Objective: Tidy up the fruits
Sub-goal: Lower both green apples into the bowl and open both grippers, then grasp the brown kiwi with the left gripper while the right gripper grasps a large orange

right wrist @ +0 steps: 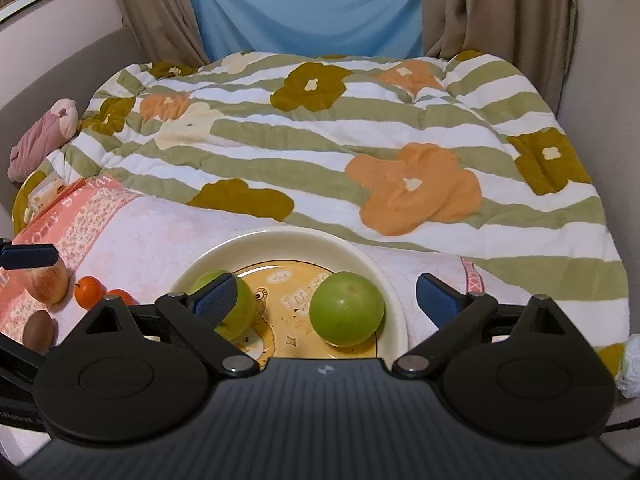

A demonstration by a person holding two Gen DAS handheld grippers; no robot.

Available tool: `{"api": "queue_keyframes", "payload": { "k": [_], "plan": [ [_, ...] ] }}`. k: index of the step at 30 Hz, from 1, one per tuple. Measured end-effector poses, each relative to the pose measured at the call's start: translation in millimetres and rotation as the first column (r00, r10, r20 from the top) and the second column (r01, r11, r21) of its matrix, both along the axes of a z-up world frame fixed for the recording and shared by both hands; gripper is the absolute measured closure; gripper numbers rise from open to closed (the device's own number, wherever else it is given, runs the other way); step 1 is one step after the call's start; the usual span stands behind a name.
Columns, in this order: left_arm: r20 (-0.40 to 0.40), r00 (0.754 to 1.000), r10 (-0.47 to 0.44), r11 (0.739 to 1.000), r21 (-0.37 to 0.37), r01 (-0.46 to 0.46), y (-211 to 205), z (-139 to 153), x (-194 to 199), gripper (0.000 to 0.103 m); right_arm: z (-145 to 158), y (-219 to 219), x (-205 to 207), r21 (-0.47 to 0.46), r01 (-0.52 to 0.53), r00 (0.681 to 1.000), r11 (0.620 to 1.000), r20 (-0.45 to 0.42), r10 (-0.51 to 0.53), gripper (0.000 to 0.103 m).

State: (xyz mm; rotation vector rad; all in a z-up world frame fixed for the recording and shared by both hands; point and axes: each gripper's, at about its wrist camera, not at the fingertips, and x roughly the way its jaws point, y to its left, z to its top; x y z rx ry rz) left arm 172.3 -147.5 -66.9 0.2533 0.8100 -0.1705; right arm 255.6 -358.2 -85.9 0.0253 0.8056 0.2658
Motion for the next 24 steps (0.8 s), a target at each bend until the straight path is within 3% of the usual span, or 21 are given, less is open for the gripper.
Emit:
{"api": "queue_keyframes", "payload": {
  "k": [9,18,24],
  "plan": [
    [0.057,0.996,0.072,0.997,-0.039,-0.070,37,37,-44,0.000,32,2,-39,0.001,0.055,0.998,0.998,-0.007,-0.055,0.000],
    [0.061,0.996,0.068,0.991,-0.123,-0.060,85,56,-92,0.000,68,26,-105,-0.006,0.115,0.992,0.993,0.056,-0.114,0.000],
    [0.080,0.996,0.043,0.987,-0.161,-0.030,125,65,-115,0.000,85,54,-149,0.048,0.154,0.985,0.987,0.066,-0.157,0.000]
  ]
}}
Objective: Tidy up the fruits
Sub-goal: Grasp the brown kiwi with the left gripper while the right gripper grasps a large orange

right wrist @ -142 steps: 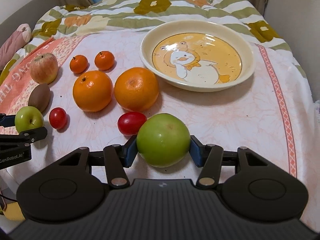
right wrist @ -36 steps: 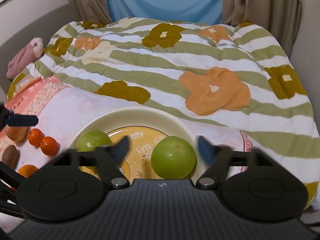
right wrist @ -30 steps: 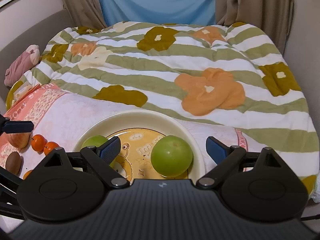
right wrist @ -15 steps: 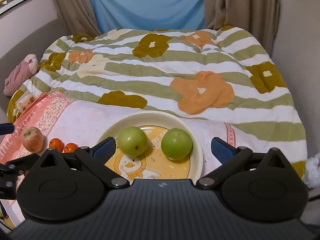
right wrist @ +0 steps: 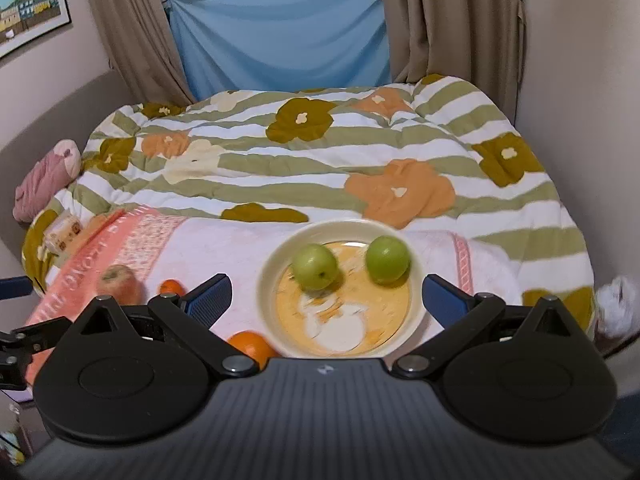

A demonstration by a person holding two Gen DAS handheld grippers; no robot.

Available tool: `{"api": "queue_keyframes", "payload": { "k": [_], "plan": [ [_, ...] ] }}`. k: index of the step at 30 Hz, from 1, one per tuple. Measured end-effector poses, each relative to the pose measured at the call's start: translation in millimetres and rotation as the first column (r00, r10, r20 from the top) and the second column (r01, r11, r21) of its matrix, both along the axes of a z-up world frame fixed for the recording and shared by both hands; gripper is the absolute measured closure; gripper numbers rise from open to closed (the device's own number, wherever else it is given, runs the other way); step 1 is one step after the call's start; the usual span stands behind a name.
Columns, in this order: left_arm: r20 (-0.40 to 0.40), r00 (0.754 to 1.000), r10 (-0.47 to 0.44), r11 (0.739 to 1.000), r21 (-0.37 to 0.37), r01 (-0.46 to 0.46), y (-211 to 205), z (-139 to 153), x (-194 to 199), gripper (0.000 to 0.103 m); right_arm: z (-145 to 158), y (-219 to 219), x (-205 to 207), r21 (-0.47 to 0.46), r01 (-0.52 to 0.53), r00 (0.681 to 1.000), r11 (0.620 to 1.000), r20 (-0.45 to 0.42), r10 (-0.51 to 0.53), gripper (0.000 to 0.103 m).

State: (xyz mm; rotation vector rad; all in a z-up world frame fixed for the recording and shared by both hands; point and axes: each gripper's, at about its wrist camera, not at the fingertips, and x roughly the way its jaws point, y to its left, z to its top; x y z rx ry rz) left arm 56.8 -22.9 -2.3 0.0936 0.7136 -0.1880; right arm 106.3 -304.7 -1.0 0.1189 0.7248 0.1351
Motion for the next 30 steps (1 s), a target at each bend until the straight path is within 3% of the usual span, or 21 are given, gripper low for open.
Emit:
{"api": "queue_keyframes", "payload": {
  "k": [7,17,30],
  "plan": [
    [0.005,0.997,-0.080,0.996,0.046,0.079,33,-8,-14,0.000,0,54,-30,-0.003,0.028,1.000,1.000,-0.001,-0.028,0.000],
    [-0.036,0.983,-0.182,0.982,0.048,0.183,83,-42,6,0.002,-33,126,-42,0.026,0.077,0.996,0.997,-0.037,-0.076,0.000],
    [-0.146,0.926,-0.347,0.935,0.027,0.355,100,-111,56,0.010,-102,172,-19,0.050,0.182,0.978,0.982,-0.108,-0.176,0.000]
  ]
}}
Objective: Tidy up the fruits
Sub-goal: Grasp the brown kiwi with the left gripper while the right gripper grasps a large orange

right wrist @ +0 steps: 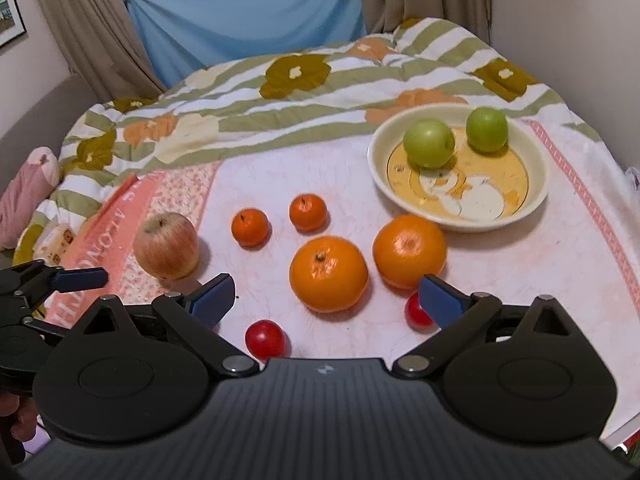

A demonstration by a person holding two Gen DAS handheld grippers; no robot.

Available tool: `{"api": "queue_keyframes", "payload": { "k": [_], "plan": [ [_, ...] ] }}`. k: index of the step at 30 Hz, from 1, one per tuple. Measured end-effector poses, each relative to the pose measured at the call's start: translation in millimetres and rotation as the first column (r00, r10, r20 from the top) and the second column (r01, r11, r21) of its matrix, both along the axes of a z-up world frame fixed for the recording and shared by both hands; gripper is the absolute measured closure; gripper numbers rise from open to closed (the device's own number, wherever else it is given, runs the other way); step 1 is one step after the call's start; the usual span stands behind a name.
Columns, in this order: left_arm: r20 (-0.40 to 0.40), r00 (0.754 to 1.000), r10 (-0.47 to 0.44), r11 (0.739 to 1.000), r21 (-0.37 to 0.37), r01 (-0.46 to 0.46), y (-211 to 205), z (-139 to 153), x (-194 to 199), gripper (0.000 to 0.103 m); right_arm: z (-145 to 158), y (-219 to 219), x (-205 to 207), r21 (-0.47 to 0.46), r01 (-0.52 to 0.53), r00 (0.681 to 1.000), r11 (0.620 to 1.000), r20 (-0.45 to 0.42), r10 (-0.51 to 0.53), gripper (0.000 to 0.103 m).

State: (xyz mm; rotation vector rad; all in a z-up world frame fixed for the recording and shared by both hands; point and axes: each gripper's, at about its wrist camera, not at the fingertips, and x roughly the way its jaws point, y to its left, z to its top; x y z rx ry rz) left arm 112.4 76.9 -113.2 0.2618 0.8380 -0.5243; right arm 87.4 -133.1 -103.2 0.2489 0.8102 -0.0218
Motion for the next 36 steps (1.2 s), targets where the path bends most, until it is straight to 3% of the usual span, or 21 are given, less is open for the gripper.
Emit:
{"api": "queue_keyframes", "payload": {
  "k": [9,14,20,36],
  "plan": [
    [-0.045,0.997,-0.058,0.998,0.018,0.059,-7,-33,15,0.019,-29,14,22,0.002,0.029,0.999,1.000,-0.037,-0.029,0.000],
    [-0.069,0.995,-0.078,0.997,0.017,0.079,-10,-41,20,0.030,-37,13,31,0.014,0.049,0.998,0.999,-0.050,-0.048,0.000],
    [-0.066,0.993,-0.099,0.995,0.004,0.099,-10,-43,20,0.037,-43,12,35,0.009,0.069,0.996,0.998,-0.054,-0.068,0.000],
    [-0.072,0.994,-0.080,0.997,0.002,0.081,-4,-40,16,0.040,-51,12,50,-0.002,0.069,0.996,0.998,-0.060,-0.069,0.007]
  ]
}}
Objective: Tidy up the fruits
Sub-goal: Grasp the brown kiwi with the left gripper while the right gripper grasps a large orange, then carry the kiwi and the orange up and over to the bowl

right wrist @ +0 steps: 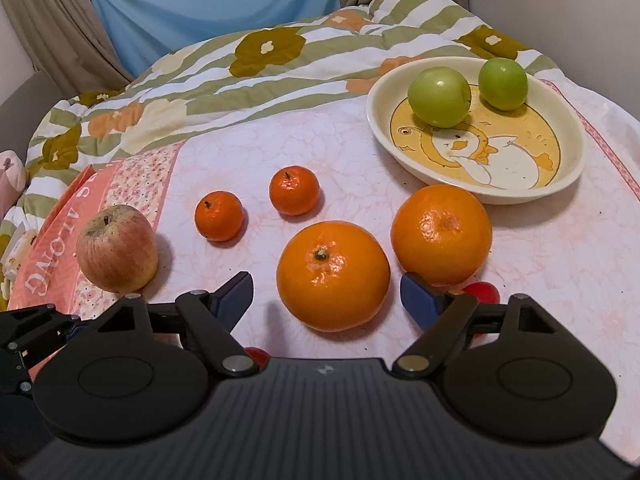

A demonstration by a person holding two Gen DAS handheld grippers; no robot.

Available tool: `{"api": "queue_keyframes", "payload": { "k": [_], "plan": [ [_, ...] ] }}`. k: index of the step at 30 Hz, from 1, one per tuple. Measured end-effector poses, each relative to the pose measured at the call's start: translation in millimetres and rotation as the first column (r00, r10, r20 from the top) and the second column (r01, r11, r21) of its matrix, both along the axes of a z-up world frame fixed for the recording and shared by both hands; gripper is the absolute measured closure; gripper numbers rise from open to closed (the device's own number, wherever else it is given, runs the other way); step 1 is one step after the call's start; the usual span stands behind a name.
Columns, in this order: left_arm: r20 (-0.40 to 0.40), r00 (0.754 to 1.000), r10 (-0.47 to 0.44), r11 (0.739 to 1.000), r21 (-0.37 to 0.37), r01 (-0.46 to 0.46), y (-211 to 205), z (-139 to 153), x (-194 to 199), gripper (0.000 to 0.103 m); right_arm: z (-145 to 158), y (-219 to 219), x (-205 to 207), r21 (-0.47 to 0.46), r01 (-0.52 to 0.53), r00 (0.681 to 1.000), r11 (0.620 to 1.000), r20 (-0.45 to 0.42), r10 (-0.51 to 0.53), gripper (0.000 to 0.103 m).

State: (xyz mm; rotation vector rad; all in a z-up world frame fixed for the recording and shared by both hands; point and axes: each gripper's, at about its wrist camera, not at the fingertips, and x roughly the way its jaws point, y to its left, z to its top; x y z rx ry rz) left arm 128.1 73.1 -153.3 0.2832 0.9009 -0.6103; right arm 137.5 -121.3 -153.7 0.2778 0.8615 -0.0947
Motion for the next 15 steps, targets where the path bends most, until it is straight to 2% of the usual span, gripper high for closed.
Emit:
{"api": "queue_keyframes", "payload": {
  "k": [7,15],
  "plan": [
    [0.001,1.000,0.018,1.000,-0.006,-0.018,3,2,-3,0.040,-6,0,9,-0.024,0.008,1.000,1.000,-0.019,-0.008,0.024],
    [0.013,1.000,0.027,1.000,-0.009,-0.027,4,9,-6,0.040,-6,0,10,-0.028,-0.003,1.000,1.000,-0.019,0.002,0.025]
  ]
}}
